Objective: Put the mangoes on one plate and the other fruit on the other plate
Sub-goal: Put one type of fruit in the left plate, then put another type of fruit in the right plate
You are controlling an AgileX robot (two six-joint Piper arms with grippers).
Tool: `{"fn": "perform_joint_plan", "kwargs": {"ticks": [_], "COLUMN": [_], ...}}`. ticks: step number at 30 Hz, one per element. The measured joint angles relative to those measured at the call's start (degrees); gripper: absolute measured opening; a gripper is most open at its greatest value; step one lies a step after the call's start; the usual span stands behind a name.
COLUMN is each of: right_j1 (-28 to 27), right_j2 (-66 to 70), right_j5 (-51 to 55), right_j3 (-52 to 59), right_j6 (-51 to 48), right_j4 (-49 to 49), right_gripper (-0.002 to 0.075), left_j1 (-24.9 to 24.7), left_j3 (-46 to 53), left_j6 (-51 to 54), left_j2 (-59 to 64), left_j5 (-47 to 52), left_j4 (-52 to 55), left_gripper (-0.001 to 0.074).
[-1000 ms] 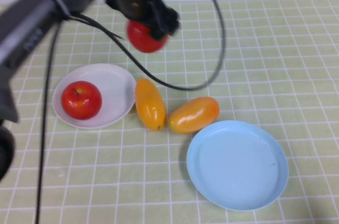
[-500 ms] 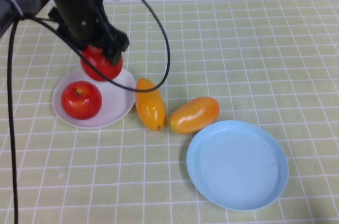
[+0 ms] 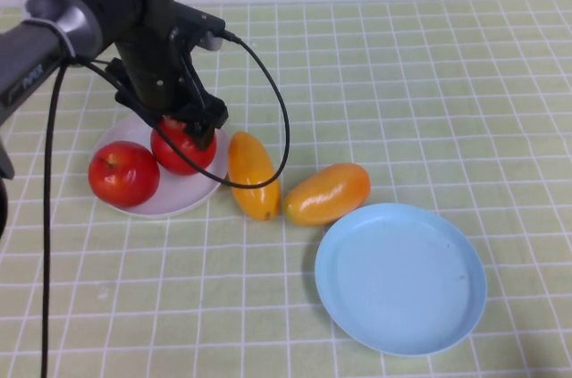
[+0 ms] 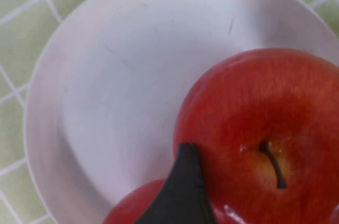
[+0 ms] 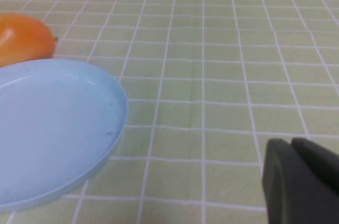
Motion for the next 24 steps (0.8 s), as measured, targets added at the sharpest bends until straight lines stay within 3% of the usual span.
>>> {"fn": "perform_joint_plan", "kwargs": {"ticks": [3, 8, 19, 21, 24], "right_j1": [0.0, 0.0, 0.0, 0.0, 0.0], "right_j2": [0.0, 0.0, 0.0, 0.0, 0.0], "right_j5": [0.0, 0.0, 0.0, 0.0, 0.0], "right_j3": [0.0, 0.0, 0.0, 0.0, 0.0], "right_j6": [0.0, 0.0, 0.0, 0.0, 0.0], "right_j4": [0.0, 0.0, 0.0, 0.0, 0.0], "right_gripper": [-0.0015, -0.0015, -0.0016, -0.0015, -0.0015], "left_j1": [0.0, 0.0, 0.0, 0.0, 0.0], "left_j3": [0.12, -0.56, -8.08, -8.87, -9.27], "left_j6": [0.14, -0.76, -3.4, -3.75, -4.13], "left_j2": [0.32, 0.32, -3.57, -4.85, -7.07], "left_j5": [0.12, 1.13, 3.18, 3.3, 3.53], "left_j4": [-0.12, 0.72, 1.76, 1.76, 1.76], "left_gripper": [0.0574, 0.0666, 0.0665, 0.0619, 0.0402]}}
